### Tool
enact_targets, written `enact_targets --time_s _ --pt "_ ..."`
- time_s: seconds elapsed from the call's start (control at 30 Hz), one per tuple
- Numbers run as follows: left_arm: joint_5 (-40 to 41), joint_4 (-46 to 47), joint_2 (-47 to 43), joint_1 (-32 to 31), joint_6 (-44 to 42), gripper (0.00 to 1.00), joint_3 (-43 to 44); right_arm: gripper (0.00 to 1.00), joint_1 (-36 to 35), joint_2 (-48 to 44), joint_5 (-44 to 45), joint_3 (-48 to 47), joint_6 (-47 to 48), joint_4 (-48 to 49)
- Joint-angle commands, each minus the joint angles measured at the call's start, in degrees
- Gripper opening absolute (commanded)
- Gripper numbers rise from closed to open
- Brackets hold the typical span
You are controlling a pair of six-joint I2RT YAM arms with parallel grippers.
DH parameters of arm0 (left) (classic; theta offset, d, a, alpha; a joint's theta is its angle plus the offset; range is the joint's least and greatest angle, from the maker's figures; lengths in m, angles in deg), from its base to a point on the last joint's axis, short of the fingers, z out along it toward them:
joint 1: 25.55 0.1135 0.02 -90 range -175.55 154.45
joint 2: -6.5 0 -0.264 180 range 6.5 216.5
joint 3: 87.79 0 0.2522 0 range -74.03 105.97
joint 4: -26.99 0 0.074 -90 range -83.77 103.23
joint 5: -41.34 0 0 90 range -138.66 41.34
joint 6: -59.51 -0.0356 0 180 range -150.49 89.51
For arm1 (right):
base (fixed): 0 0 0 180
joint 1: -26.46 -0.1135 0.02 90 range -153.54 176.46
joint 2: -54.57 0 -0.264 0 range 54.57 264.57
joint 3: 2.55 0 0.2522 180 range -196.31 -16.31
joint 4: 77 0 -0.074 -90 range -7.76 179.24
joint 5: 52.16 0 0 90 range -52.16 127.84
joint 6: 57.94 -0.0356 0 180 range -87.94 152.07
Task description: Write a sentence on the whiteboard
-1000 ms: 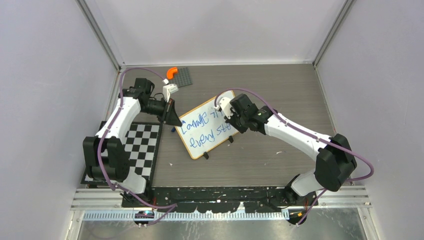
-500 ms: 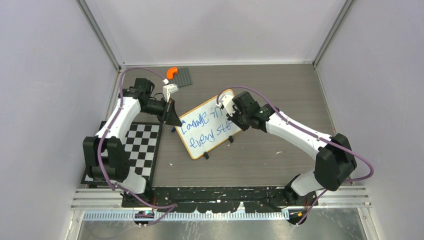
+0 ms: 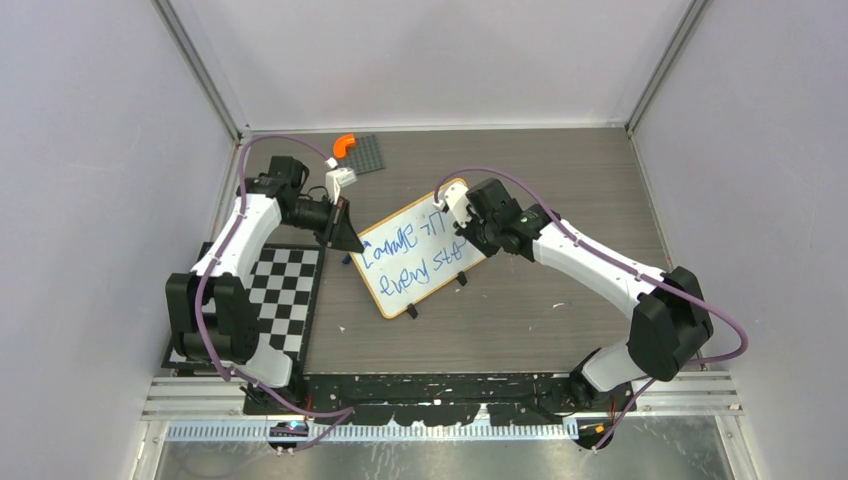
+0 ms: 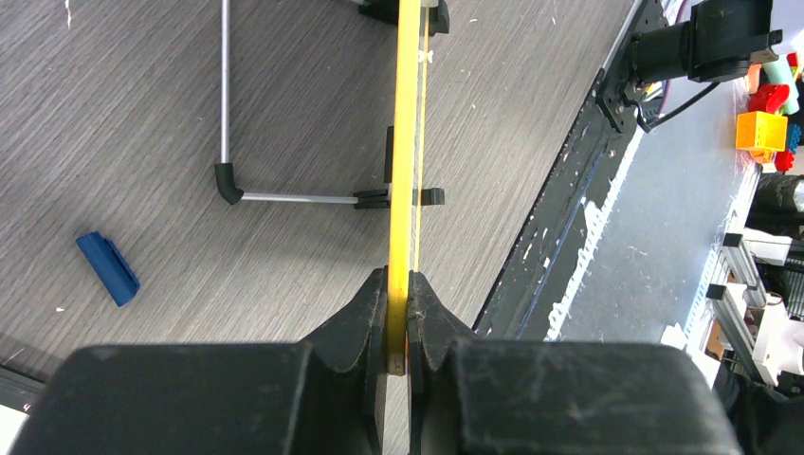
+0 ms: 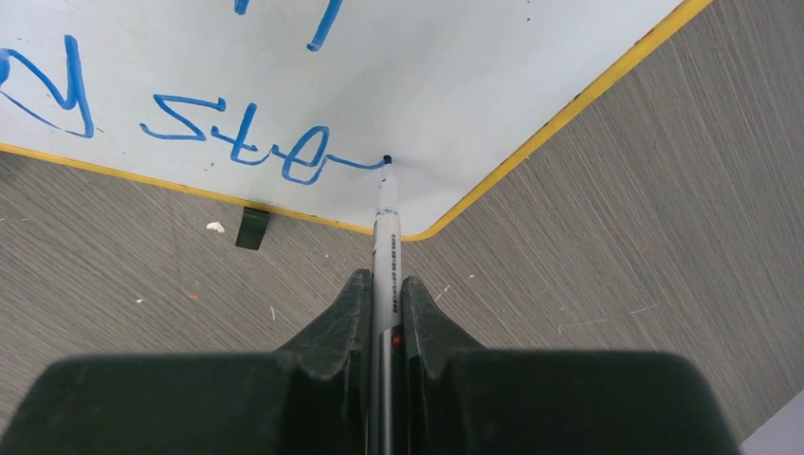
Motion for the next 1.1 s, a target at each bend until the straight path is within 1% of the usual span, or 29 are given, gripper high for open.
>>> enact_targets --time_s 0.0,0.47,0.67,0.8,1.0,1.07 --pt "1.6 0.8 -1.7 -0.3 -1.7 0.0 -0.4 0.0 0.2 -0.5 -0.4 -0.5 -0.4 2.2" --pt "1.5 1.1 -1.2 -0.3 -1.9 0.0 -0.5 0.0 -0.6 -1.1 -2.9 4.1 -2.5 2.4" --pt "1.4 1.0 -1.6 -0.3 -1.9 0.0 -0.6 0.0 -1.9 -0.5 -4.7 2.3 -3.1 1.2" --pt "1.5 0.9 -1.6 -0.3 -1.8 0.0 -0.4 0.0 -2.0 -0.9 -7.6 0.1 -3.0 -0.7" --pt "1.2 0.9 -1.6 -0.2 -1.8 0.0 -0.4 0.0 -1.8 -3.5 -5.7 -0.1 -1.9 -1.3" --pt "1.2 0.9 -1.5 -0.2 -1.8 0.0 -0.4 0.0 -1.3 -3.7 -3.4 0.2 -1.4 -1.3"
